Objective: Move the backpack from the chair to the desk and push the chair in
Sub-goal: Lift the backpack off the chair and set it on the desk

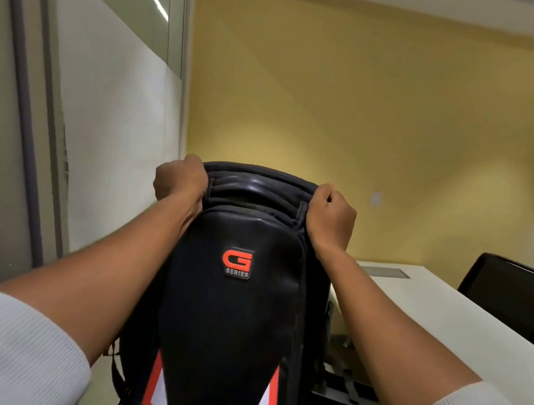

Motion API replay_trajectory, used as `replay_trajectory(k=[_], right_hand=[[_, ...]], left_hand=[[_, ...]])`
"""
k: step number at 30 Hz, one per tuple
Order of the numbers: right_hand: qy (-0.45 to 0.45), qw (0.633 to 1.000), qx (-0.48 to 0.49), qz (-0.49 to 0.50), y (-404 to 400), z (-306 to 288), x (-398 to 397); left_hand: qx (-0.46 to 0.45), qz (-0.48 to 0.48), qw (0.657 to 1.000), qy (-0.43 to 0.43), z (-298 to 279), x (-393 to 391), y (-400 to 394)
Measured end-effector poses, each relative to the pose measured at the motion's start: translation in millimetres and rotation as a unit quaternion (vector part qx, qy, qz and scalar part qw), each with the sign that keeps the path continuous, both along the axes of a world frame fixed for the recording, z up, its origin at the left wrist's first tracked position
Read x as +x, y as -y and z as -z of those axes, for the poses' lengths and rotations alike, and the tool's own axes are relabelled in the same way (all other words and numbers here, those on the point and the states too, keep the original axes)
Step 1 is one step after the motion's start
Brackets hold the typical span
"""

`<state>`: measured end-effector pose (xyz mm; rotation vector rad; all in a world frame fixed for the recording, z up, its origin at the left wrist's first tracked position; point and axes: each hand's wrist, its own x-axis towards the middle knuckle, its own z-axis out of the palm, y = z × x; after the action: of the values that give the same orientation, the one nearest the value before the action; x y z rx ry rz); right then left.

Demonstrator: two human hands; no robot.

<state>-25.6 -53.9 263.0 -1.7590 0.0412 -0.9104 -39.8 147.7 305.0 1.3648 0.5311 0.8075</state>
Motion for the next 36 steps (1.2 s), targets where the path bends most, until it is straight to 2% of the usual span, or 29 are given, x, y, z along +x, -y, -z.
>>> replay_trajectory(k=[11,23,36], right_hand=[[0.011,0.999,-0.001,0.033,-53,-41,112],[0.049,0.995,0.012,0.090,-72,-23,255],[0.032,0.988,0.021,0.153,-47,-7,398]], left_hand=[[0.058,-0.007,0.998,-0.003,-32,111,-54],[0.048,0.005,0.999,0.016,-6,274,-75],[0.048,0.063,0.997,0.005,12,445,-52]])
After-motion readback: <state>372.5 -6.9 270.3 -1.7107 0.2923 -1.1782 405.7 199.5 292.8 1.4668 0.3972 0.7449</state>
